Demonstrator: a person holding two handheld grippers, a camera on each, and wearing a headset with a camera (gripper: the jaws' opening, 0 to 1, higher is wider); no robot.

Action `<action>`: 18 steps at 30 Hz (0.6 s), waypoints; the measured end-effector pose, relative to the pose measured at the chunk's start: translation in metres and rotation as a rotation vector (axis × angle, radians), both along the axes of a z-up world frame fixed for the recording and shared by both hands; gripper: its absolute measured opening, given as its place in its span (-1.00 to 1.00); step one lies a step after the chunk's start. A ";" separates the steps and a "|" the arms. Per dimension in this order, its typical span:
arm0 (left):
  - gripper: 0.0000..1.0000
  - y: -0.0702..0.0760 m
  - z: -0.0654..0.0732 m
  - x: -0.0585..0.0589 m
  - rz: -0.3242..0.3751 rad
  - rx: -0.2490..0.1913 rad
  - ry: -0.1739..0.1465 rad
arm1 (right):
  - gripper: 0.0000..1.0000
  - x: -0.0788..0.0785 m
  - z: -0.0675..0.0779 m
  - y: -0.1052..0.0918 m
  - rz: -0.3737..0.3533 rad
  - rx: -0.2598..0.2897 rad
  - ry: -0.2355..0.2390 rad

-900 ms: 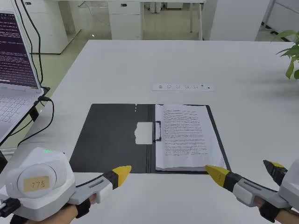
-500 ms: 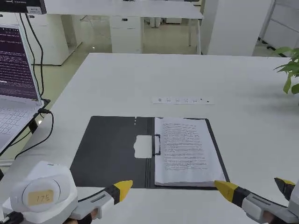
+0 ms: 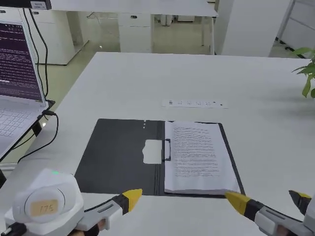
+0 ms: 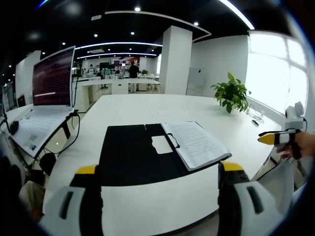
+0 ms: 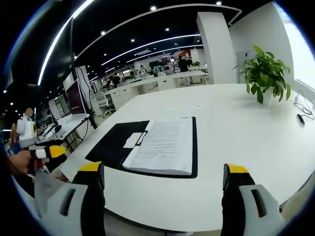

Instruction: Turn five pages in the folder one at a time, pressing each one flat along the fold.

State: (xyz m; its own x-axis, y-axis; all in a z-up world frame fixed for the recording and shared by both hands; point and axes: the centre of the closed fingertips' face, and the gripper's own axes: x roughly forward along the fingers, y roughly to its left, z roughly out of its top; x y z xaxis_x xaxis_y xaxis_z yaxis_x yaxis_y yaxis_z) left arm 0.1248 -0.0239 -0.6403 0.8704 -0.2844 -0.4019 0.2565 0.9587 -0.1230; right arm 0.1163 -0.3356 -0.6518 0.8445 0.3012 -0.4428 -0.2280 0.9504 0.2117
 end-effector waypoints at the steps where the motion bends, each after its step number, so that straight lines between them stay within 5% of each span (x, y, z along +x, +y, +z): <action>1: 0.98 0.000 0.000 0.000 0.000 0.000 0.001 | 1.00 0.000 0.000 0.000 0.001 0.000 0.001; 18: 0.98 -0.004 0.000 0.004 -0.015 0.001 0.002 | 1.00 0.005 0.004 0.003 -0.002 0.018 -0.009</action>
State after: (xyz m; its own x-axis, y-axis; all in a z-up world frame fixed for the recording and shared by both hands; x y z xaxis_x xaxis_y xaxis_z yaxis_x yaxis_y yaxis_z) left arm 0.1289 -0.0278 -0.6406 0.8650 -0.2974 -0.4041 0.2708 0.9547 -0.1231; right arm 0.1212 -0.3329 -0.6473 0.8491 0.3077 -0.4293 -0.2285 0.9468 0.2265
